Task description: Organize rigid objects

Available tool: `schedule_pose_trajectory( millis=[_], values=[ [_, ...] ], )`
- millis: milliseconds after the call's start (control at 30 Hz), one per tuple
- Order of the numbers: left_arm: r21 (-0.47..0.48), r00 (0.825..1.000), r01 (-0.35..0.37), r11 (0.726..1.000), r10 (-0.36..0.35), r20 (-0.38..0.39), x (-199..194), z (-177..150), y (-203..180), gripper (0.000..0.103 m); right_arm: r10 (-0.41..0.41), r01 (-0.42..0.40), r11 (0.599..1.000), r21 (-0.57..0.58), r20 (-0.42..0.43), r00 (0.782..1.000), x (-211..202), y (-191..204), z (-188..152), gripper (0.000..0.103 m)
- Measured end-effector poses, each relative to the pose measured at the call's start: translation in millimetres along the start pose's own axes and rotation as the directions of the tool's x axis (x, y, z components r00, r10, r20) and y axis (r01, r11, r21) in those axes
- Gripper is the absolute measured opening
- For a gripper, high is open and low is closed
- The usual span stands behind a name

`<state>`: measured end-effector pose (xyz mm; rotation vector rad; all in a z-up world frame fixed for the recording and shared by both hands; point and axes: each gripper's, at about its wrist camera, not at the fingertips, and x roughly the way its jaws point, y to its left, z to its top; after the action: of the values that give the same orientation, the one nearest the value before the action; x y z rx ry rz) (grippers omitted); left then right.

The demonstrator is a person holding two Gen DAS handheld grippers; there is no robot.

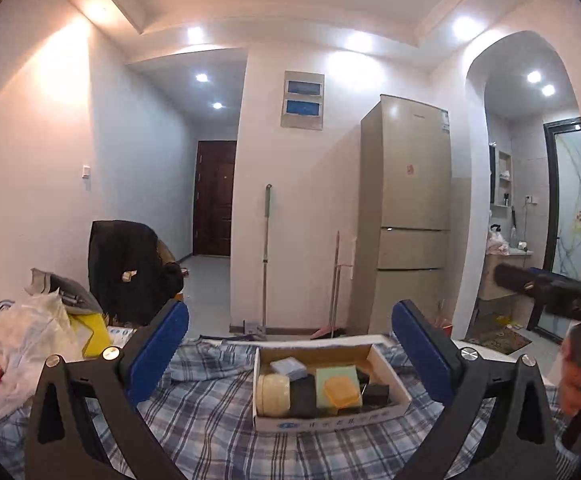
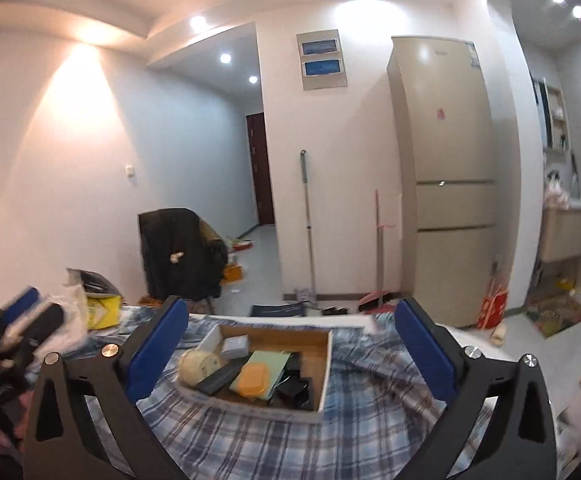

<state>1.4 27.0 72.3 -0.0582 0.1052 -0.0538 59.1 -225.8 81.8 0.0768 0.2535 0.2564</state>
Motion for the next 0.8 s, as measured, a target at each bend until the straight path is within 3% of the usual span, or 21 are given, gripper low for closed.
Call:
schedule_pose_trajectory(
  millis=[233,400,533,800],
  values=[
    [0.019,0.998,0.032,0.999,-0.033,0.052,-27,-21,4,0.103,-0.013,0.013,1.0,-0.003,0.028,1.0,-32,-25,-17,0.103],
    [0.034,0.996,-0.003,0.999,0.0,0.085,-33,-28,0,0.103,-0.047,0.051,0.996,-0.074,0.058,0.997,-36,-29,-22,0.103],
    [0.012,0.992,-0.003,1.0,0.002,0.125,-30,-39,-1,0.103,-0.046,0.052,0.996,-0.067,0.09,0.995,-22,-23,-41,0.103],
    [0.083,0.994,-0.03,0.996,0.021,0.105,-1,-67,-12,0.103,0.024,-0.003,0.985,-0.174,0.121,0.992,10,10,-70,0.103]
  ],
)
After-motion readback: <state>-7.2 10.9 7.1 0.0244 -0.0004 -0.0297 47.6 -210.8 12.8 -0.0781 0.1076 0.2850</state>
